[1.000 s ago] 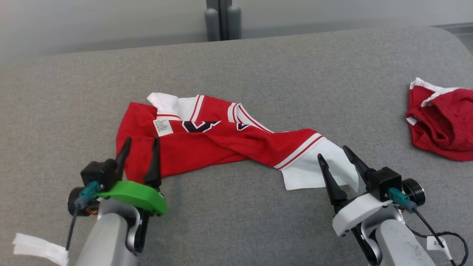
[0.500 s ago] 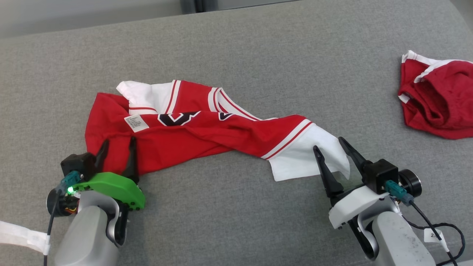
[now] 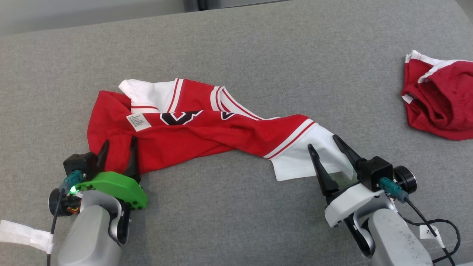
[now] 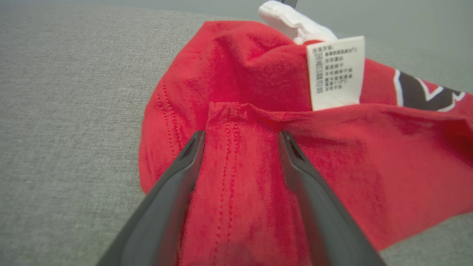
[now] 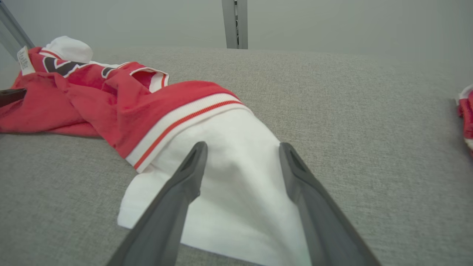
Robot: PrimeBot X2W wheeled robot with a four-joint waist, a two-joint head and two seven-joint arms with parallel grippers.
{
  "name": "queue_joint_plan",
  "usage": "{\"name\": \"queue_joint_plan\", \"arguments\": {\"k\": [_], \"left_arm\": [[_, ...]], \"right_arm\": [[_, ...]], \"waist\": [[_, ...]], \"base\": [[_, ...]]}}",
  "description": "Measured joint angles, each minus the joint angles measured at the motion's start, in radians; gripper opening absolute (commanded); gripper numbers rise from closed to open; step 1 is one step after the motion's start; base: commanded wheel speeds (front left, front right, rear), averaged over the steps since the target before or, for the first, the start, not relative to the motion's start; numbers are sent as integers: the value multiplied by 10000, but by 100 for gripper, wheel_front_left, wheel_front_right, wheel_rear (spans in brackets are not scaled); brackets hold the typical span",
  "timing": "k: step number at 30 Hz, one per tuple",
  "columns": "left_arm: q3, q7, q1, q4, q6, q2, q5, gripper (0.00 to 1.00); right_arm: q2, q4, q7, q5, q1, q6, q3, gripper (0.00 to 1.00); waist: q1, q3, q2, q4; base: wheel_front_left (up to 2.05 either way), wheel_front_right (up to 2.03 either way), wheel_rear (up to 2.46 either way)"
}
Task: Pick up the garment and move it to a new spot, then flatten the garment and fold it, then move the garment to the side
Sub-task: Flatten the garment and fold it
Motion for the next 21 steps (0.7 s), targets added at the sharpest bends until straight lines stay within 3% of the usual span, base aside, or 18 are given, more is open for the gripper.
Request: {"name": "queue_joint_plan", "arguments": {"k": [2, 3, 9, 13, 21], "left_arm": [[-73, 0, -7, -59, 0, 10, -36, 27], [-111, 2, -7, -155, 0, 15, -59, 0], [-244, 2, 42, -617, 0, 33, -75, 0], [-171, 0, 244, -1718, 0, 35, -8, 0], [-274, 2, 2005, -3614, 0, -178, 355, 0]], "right_arm": [[2, 17, 0, 6, -9, 0, 17, 100], [2, 31, 0, 6, -12, 0, 17, 100], [0, 157, -2, 10, -3, 0, -92, 100], [2, 222, 0, 42, 126, 0, -236, 100], [0, 343, 0, 270, 701, 0, -437, 100]], "waist": [[0, 12, 0, 16], [0, 16, 0, 26], [0, -131, 0, 120], [0, -400, 0, 244], [0, -1270, 0, 627]], "base": [[0, 0, 0], [0, 0, 0], [0, 0, 0], [0, 0, 0], [0, 0, 0]]}}
